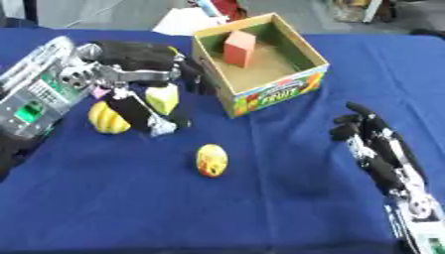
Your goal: Pick up objects on the table and place them in the box.
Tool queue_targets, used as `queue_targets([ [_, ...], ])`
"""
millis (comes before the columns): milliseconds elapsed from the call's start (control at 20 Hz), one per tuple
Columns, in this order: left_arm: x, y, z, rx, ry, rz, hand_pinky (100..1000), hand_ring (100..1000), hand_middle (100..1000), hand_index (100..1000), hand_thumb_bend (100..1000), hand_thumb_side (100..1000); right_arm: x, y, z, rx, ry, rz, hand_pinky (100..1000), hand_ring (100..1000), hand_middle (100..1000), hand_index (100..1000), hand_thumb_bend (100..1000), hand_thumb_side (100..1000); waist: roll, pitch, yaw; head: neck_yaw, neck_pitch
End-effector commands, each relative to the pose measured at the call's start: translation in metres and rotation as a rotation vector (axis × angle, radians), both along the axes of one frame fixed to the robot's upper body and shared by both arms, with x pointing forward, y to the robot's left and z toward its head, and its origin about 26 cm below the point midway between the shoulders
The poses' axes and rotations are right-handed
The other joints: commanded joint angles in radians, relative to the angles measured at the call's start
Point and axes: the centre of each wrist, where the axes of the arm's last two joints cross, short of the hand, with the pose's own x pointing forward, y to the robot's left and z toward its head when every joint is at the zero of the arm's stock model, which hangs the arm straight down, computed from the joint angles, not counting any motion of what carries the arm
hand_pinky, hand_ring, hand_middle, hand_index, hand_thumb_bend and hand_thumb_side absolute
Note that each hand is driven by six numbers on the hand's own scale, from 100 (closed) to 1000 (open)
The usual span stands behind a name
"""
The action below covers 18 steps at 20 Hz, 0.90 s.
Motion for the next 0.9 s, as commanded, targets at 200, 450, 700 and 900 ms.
queue_targets([
  [200, 0.012, -0.007, -0.011, 0.180, -0.055, -0.076, 799, 742, 746, 892, 321, 216, 0.001, -0.005, 0.005, -0.025, -0.018, 0.001, 645, 643, 659, 903, 100, 426, 0.017, -0.027, -0.004, -0.003, 0.005],
  [450, 0.025, -0.006, -0.029, 0.233, -0.081, -0.094, 815, 765, 770, 910, 405, 213, 0.001, -0.004, 0.005, -0.022, -0.018, 0.000, 645, 642, 659, 902, 100, 426, 0.015, -0.027, -0.006, -0.003, 0.005],
  [700, 0.032, -0.011, -0.043, 0.268, -0.119, -0.135, 823, 777, 782, 921, 485, 205, 0.001, -0.004, 0.005, -0.020, -0.016, -0.001, 645, 642, 659, 901, 100, 424, 0.012, -0.027, -0.006, -0.002, 0.005],
  [900, 0.037, -0.018, -0.051, 0.272, -0.135, -0.172, 826, 780, 784, 923, 506, 200, 0.000, -0.004, 0.004, -0.019, -0.015, 0.001, 645, 642, 659, 899, 100, 424, 0.010, -0.028, -0.008, -0.002, 0.005],
])
